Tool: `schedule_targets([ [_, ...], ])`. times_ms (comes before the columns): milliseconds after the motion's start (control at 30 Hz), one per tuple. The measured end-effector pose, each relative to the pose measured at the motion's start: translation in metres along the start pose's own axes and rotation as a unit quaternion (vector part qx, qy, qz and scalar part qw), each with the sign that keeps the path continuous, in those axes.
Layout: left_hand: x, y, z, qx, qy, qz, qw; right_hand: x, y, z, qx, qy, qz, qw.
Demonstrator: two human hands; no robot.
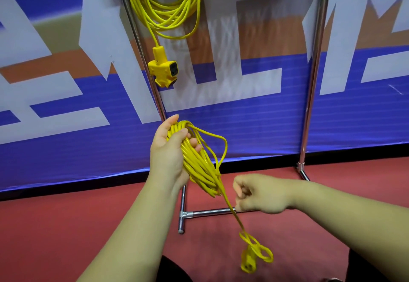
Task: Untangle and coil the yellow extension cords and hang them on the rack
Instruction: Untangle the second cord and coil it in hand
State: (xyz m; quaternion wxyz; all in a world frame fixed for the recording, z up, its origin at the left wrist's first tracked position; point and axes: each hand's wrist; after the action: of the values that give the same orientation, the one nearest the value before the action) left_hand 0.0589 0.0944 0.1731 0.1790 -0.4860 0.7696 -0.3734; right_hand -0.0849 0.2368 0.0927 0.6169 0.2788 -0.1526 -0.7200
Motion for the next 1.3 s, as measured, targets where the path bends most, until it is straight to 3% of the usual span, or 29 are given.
schedule_targets([
  [67, 0.005, -0.004, 0.006, -0.007, 0.002, 0.008, 1.000, 0.005, -0.009, -0.009, -0.050, 0.027, -0.037, 0.998],
  [167, 0.011, -0.002, 0.018, 0.021, 0.013, 0.020, 0.999, 0.015, -0.020, -0.018, -0.041, 0.030, -0.077, 0.996],
  [467, 0.037, 0.041, 0.073, 0.236, 0.004, 0.065, 0.970, 0.040, -0.056, -0.073, -0.140, 0.078, -0.135, 0.978],
  [733, 0.060, 0.056, 0.158, 0.335, 0.085, 0.151, 0.926, 0.102, -0.078, -0.158, -0.107, 0.081, -0.128, 0.983],
  [867, 0.061, 0.069, 0.229, 0.355, 0.086, 0.162, 0.917, 0.149, -0.089, -0.215, -0.069, 0.097, -0.112, 0.987],
  [1167, 0.038, 0.132, 0.360, 0.232, -0.133, 0.163, 0.950, 0.246, -0.112, -0.314, -0.107, 0.058, -0.161, 0.979],
  [1300, 0.029, 0.140, 0.387, 0.188, -0.219, 0.166, 0.943, 0.271, -0.135, -0.335, -0.200, 0.139, -0.126, 0.962],
])
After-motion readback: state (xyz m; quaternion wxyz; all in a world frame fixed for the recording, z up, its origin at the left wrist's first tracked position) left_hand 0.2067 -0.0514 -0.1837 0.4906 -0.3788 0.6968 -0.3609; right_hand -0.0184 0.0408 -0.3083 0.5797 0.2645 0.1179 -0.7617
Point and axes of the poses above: each hand's wrist, its own x-axis towards the middle knuckle, its own z-axis out of the back of the hand, y = z × x, and after that the axes turned 15 degrees about -x, right-handed
